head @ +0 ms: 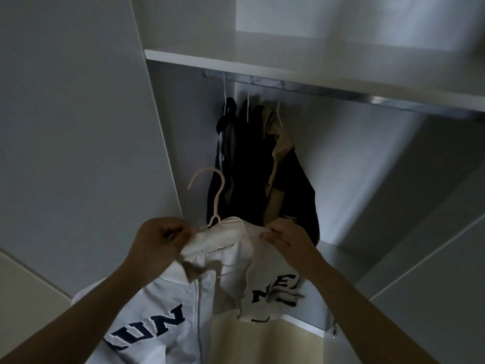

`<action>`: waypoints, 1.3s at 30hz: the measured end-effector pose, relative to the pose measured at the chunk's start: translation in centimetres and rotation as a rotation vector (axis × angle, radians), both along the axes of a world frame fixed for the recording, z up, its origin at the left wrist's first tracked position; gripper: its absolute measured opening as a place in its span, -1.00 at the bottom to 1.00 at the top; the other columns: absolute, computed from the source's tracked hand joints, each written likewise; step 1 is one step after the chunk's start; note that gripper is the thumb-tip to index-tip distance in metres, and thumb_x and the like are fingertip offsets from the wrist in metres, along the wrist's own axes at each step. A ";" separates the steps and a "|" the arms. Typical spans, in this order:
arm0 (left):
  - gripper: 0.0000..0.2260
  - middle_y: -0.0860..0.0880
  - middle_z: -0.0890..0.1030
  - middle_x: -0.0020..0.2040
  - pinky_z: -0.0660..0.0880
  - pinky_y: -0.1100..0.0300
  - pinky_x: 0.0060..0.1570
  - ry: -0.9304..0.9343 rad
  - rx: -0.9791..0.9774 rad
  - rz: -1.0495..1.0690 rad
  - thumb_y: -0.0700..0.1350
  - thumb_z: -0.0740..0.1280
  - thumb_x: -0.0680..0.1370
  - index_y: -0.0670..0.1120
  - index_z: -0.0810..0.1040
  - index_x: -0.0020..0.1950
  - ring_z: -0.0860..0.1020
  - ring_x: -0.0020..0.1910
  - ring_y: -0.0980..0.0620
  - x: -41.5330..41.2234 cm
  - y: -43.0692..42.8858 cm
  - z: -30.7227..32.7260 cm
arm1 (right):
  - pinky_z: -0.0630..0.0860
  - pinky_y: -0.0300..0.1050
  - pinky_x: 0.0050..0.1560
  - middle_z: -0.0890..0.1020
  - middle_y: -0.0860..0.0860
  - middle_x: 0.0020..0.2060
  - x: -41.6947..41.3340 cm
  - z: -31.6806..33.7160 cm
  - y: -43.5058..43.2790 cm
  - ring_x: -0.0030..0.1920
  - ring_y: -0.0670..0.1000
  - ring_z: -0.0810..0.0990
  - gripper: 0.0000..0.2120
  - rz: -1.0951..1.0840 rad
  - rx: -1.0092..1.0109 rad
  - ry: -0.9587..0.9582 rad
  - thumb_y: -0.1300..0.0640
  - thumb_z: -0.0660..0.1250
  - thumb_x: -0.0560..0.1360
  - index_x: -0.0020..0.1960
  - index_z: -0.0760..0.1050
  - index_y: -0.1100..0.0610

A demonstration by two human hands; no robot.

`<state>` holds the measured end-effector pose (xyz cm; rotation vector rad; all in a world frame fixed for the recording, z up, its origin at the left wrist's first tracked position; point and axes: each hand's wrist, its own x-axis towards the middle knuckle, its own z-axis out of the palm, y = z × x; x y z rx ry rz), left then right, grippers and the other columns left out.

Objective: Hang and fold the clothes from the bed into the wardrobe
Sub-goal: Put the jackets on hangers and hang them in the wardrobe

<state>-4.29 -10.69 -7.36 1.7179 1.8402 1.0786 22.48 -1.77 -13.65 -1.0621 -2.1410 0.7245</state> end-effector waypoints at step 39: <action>-0.80 -0.09 0.60 0.06 0.39 0.50 -0.03 -0.058 -0.073 -0.692 -0.24 0.29 0.57 -0.23 0.56 0.18 0.53 0.02 0.08 16.4 5.5 -2.3 | 0.22 -0.21 -0.41 0.27 0.00 -0.50 11.9 2.1 -15.1 -0.47 -0.07 0.24 -0.60 -1.255 -0.125 0.276 0.16 0.26 0.58 -0.40 0.24 0.12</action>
